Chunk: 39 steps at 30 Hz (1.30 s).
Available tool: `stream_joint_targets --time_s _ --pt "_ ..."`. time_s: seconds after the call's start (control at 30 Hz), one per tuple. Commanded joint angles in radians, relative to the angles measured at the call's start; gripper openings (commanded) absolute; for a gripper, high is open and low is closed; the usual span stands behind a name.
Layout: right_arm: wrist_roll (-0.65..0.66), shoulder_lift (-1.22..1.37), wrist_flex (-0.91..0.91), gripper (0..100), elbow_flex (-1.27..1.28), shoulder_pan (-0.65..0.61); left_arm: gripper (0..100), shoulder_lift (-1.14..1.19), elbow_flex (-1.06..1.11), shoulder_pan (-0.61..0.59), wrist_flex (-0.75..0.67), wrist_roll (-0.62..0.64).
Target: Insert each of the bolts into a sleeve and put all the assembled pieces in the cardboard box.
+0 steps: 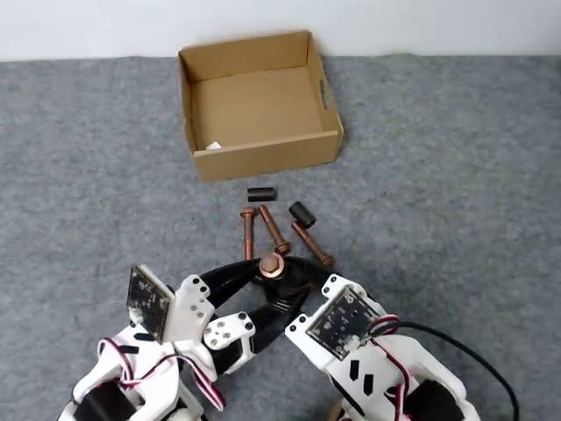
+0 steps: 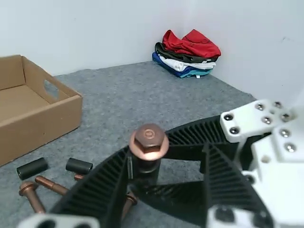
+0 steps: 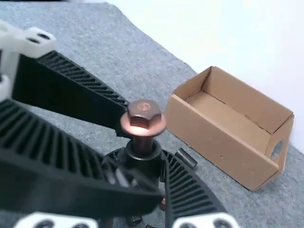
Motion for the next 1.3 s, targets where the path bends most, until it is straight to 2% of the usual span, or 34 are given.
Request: stream_joint_targets --time_s 0.0,0.17,0.4,0.47,0.57,0.6,0.73,0.9,1.0,1.17,1.27 --pt "0.008 0.002 -0.047 0.9 0.003 0.002 23 0.005 -0.054 -0.064 0.025 -0.028" --pt "0.006 0.002 -0.048 0.9 0.028 0.002 23 0.005 -0.067 -0.192 0.026 -0.089" --pt "0.002 0.004 -0.047 0.9 0.028 0.030 23 0.002 -0.119 -0.215 0.028 -0.091" --pt "-0.032 0.013 -0.047 0.9 0.026 0.085 19 0.002 -0.117 -0.258 0.028 -0.091" --pt "-0.135 0.079 -0.047 0.8 -0.014 0.203 5 0.002 -0.113 -0.348 0.028 -0.094" --pt "-0.169 0.120 -0.047 0.8 -0.035 0.239 0 0.000 -0.111 -0.387 0.029 -0.094" --pt "-0.298 0.351 -0.048 0.8 -0.183 0.343 0 0.000 -0.042 -0.525 0.089 -0.094" --pt "-0.420 0.676 -0.047 0.8 -0.425 0.401 0 0.000 0.127 -0.647 0.087 -0.095" --pt "-0.448 0.839 -0.056 0.8 -0.557 0.398 0 0.000 0.252 -0.683 0.038 -0.098" --pt "-0.445 1.076 -0.065 0.8 -0.775 0.395 0 0.000 0.424 -0.710 -0.071 -0.196" --pt "-0.440 1.210 -0.133 0.8 -0.890 0.400 0 0.002 0.441 -0.710 -0.080 -0.219"
